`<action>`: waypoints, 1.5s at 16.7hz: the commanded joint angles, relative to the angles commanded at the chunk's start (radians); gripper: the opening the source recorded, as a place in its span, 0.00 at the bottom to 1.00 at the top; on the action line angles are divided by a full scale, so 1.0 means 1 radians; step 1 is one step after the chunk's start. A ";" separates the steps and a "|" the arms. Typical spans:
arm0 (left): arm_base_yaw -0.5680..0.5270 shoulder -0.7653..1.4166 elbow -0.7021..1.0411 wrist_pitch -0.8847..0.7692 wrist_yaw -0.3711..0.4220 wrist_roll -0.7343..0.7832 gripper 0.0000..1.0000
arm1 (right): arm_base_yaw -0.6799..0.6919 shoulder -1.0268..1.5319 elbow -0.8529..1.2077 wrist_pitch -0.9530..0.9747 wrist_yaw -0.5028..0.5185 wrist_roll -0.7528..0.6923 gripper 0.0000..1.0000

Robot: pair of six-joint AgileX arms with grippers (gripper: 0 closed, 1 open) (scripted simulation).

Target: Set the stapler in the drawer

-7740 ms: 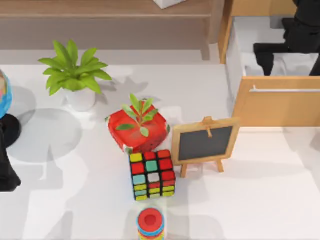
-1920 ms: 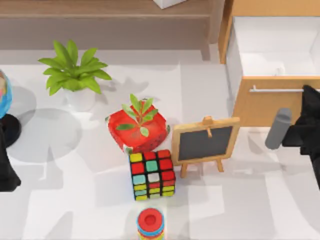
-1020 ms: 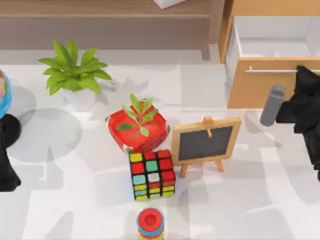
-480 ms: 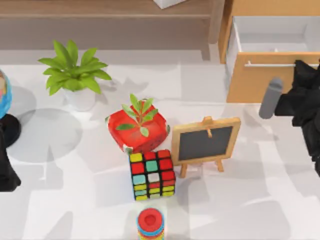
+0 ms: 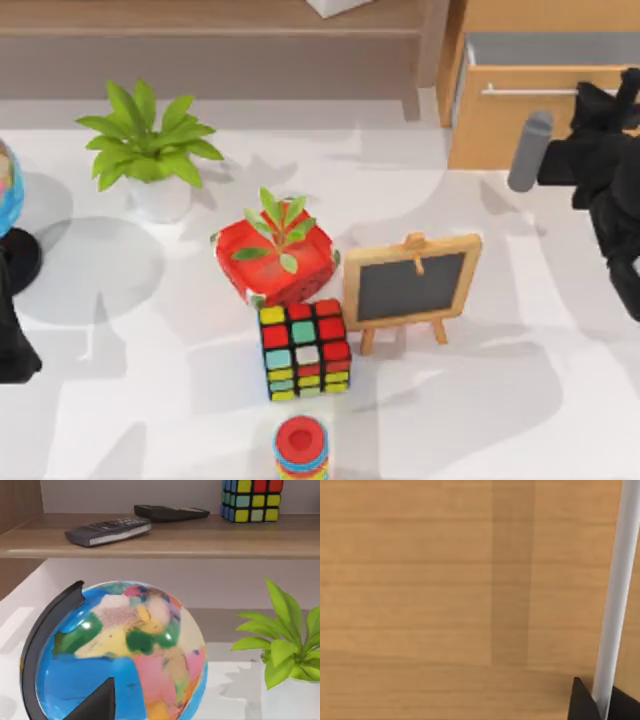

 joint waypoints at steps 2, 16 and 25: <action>0.000 0.000 0.000 0.000 0.000 0.000 1.00 | -0.003 0.007 0.019 -0.011 -0.003 0.000 0.00; 0.000 0.000 0.000 0.000 0.000 0.000 1.00 | -0.034 0.128 0.294 -0.167 -0.032 0.001 0.00; 0.000 0.000 0.000 0.000 0.000 0.000 1.00 | -0.035 0.132 0.305 -0.173 -0.034 0.001 0.30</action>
